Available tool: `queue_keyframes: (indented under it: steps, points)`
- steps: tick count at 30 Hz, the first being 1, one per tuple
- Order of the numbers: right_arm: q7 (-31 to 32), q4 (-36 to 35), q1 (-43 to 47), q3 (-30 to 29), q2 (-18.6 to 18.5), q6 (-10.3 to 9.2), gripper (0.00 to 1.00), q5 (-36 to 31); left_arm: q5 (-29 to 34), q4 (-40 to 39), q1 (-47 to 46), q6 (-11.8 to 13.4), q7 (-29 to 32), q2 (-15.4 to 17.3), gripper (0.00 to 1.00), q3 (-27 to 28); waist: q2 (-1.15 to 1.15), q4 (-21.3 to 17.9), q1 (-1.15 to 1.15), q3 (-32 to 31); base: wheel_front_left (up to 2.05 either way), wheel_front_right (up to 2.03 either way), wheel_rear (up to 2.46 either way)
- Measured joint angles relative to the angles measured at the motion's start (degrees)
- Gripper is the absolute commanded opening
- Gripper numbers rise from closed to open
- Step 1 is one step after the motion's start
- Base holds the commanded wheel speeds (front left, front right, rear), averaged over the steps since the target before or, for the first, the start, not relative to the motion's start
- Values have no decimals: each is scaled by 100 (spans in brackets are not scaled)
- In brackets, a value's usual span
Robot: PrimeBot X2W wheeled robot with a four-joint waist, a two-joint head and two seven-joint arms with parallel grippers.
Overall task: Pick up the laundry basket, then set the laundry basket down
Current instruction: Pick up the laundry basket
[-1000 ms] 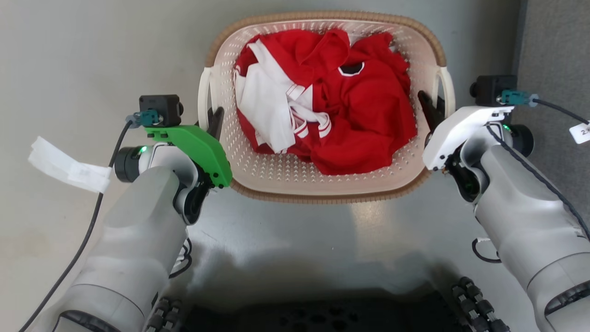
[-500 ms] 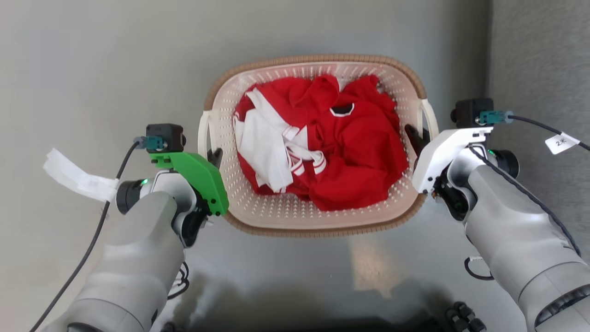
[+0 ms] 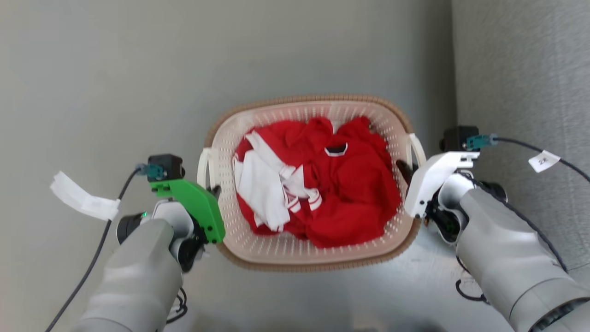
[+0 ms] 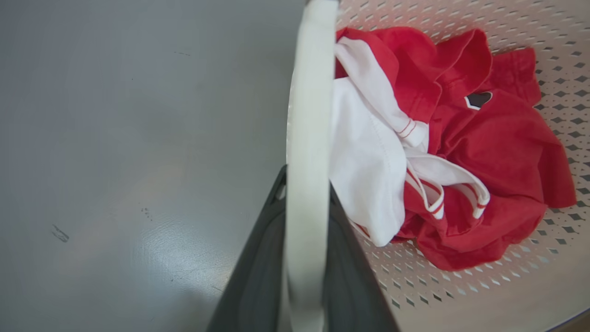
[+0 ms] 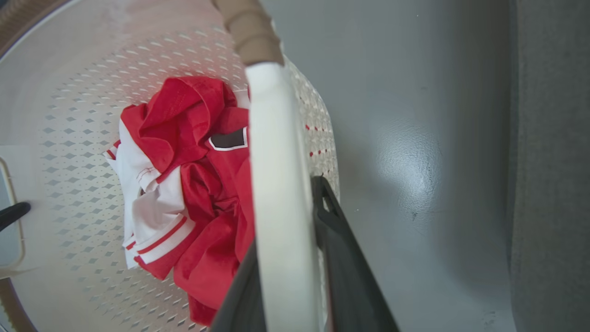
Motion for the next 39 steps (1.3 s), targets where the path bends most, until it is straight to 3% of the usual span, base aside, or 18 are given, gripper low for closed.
queue_keyframes:
  steps: [29,39]
  points:
    - [615,397,1085,504,168,-3,0,400,-445,179,1205,-2,872,-16,0,-413,0,-78,0,-2259,0,0,0]
    - [795,433,1167,575,165,-4,0,506,-526,142,1274,-2,1035,-12,0,-464,0,-94,0,-2659,0,0,0]
